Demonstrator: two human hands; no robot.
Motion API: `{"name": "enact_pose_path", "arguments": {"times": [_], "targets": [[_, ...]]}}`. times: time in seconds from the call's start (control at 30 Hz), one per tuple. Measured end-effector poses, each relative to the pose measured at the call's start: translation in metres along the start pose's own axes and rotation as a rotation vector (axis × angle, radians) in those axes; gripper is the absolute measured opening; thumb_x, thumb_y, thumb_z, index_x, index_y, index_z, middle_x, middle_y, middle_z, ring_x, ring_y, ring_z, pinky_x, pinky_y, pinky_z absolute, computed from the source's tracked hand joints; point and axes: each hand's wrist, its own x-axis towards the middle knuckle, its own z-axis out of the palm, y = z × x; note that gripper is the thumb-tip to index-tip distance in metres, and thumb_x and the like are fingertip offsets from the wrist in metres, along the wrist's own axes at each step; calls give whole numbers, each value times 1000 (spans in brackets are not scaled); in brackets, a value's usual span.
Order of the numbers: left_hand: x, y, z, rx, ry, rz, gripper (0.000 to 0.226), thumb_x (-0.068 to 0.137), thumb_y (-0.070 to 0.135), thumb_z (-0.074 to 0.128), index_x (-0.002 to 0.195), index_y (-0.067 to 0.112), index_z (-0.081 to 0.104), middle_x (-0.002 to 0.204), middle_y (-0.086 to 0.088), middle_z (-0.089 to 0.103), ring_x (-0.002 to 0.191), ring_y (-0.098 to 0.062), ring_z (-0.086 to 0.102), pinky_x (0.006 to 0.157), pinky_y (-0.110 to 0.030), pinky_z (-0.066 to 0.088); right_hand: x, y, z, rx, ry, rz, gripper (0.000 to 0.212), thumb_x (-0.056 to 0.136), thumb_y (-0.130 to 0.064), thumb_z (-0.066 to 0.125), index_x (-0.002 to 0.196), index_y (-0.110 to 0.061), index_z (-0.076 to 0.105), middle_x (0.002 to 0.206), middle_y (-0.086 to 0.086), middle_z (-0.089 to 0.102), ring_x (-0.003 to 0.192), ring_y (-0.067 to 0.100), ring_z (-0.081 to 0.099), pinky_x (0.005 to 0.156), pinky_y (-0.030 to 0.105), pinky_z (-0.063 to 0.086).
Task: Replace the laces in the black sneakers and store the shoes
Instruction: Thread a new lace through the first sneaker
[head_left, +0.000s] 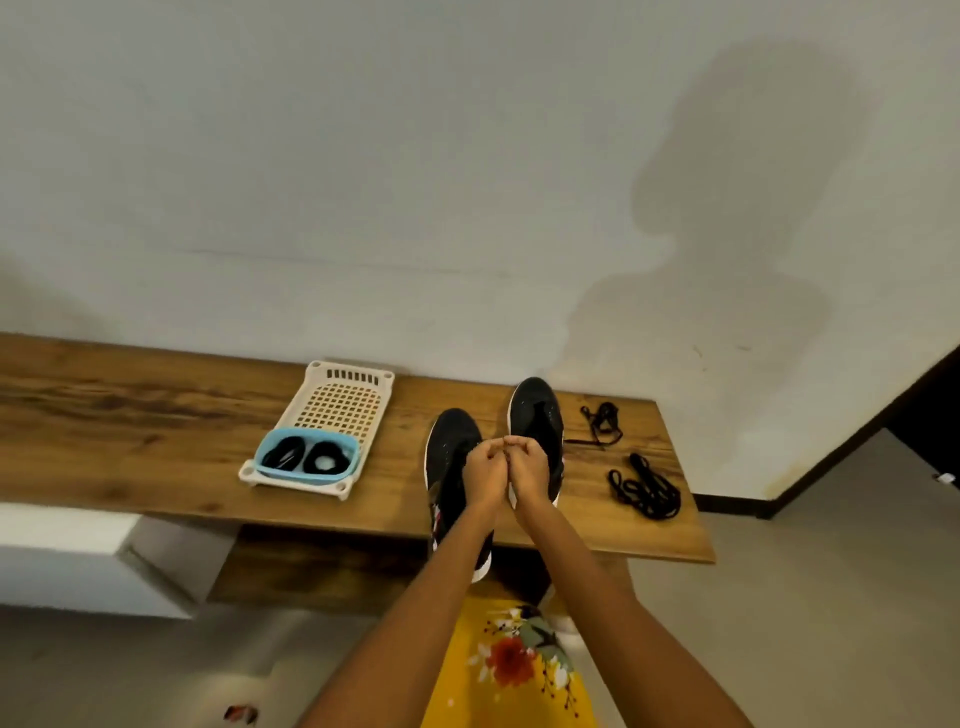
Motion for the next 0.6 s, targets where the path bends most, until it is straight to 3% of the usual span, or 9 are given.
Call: {"name": "enact_pose_path", "arguments": {"times": [0.1, 0.2, 0.3, 0.43, 0.53, 0.6], "targets": [[9, -37, -35, 515, 84, 257, 35, 89, 5, 51, 122, 14, 56, 122, -7, 56, 111, -19, 53, 91, -28, 45, -14, 10, 9, -501, 0, -89, 26, 94, -14, 50, 118, -7, 53, 123, 11, 49, 108, 24, 55, 91, 33, 45], [16, -62, -54, 831, 162, 193, 53, 84, 16, 61, 133, 14, 40, 132, -10, 44, 122, -26, 43, 100, -36, 41, -23, 25, 11, -914, -102, -113, 44, 91, -27, 55, 129, -7, 43, 132, 13, 38, 118, 30, 47, 93, 36, 42], [19, -77, -65, 822, 78, -55, 47, 86, 28, 62, 126, 11, 45, 128, -12, 48, 116, -25, 50, 89, -30, 46, -22, 37, 15, -1016, -158, -54, 50, 91, -32, 55, 131, -7, 40, 131, 12, 46, 117, 29, 52, 91, 35, 44], [33, -82, -70, 647, 95, -21, 23, 90, 17, 54, 112, 10, 57, 110, -9, 62, 101, -21, 59, 81, -27, 49, -8, 41, 18, -1041, -107, -74, 24, 97, -21, 43, 118, -9, 46, 109, 8, 61, 99, 24, 61, 73, 29, 45], [52, -73, -75, 563, 153, 37, 21, 93, 13, 50, 111, 8, 60, 107, -9, 64, 99, -21, 60, 80, -28, 48, 10, 40, 25, -975, -40, -137, 12, 98, -19, 39, 107, -12, 45, 92, 4, 57, 80, 18, 57, 69, 29, 47], [70, -66, -79, 575, 202, 70, 23, 94, 13, 48, 114, 7, 59, 109, -10, 64, 100, -22, 60, 76, -25, 44, 25, 35, 34, -936, -30, -180, 16, 99, -18, 39, 112, -12, 45, 88, 2, 56, 76, 15, 55, 66, 27, 46]]}}
